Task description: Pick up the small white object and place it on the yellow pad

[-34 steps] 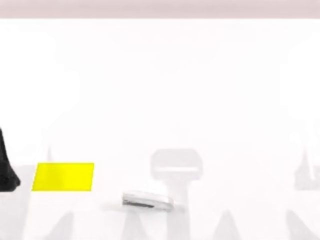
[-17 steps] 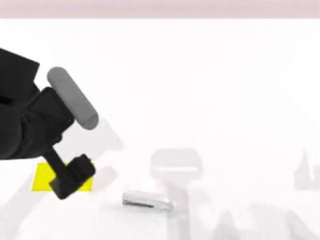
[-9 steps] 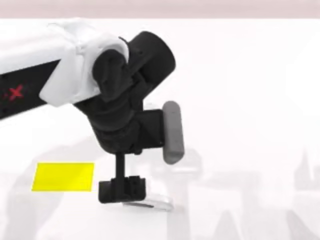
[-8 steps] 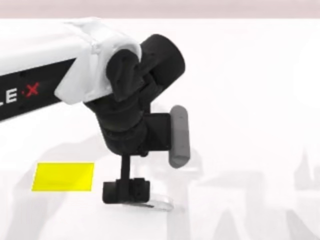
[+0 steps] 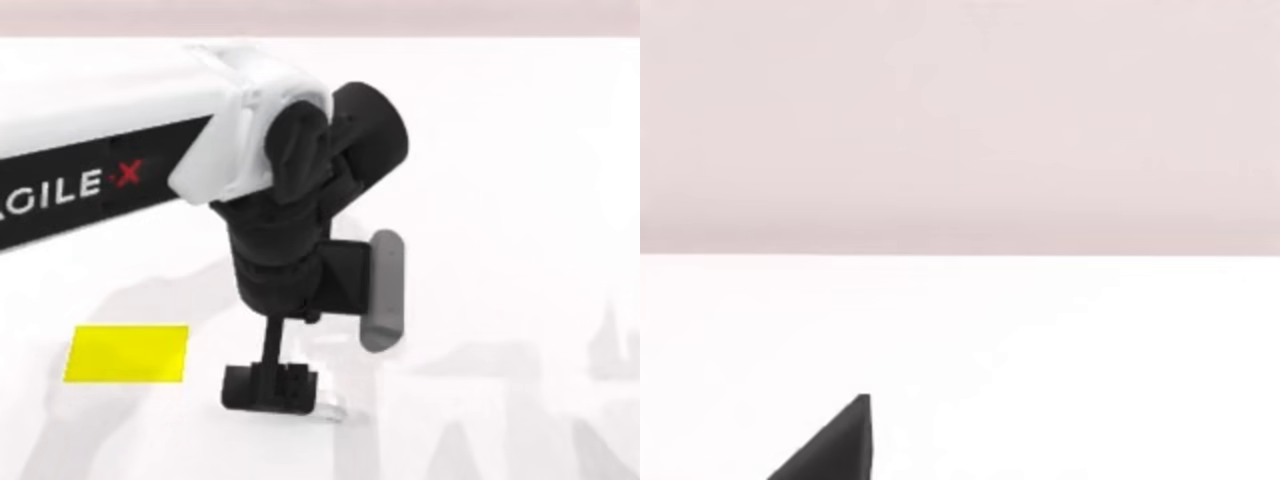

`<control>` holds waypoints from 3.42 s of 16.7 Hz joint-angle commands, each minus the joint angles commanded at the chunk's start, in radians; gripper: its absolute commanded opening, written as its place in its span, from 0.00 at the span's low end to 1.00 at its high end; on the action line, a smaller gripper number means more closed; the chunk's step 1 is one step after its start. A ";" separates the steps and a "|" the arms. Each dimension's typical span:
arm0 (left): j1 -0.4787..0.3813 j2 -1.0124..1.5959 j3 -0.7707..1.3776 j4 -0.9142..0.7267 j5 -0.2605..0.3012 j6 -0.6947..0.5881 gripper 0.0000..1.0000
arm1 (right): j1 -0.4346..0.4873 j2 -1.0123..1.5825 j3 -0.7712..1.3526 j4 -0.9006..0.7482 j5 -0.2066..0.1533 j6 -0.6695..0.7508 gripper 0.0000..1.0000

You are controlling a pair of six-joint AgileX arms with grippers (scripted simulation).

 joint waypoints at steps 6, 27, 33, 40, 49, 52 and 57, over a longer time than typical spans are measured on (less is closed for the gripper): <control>-0.001 0.056 -0.106 0.162 0.000 0.005 1.00 | 0.000 0.000 0.000 0.000 0.000 0.000 1.00; 0.000 0.135 -0.244 0.377 0.001 0.008 0.17 | 0.000 0.000 0.000 0.000 0.000 0.000 1.00; 0.000 0.135 -0.244 0.377 0.001 0.008 0.00 | 0.000 0.000 0.000 0.000 0.000 0.000 1.00; -0.001 0.130 -0.228 0.361 0.000 0.010 0.00 | 0.000 0.000 0.000 0.000 0.000 0.000 1.00; 0.014 0.009 -0.005 0.008 0.000 0.003 0.00 | 0.000 0.000 0.000 0.000 0.000 0.000 1.00; 0.015 0.002 0.003 -0.002 0.000 0.002 0.00 | 0.000 0.000 0.000 0.000 0.000 0.000 1.00; 0.012 0.007 0.003 -0.008 -0.007 -0.026 0.00 | 0.000 0.000 0.000 0.000 0.000 0.000 1.00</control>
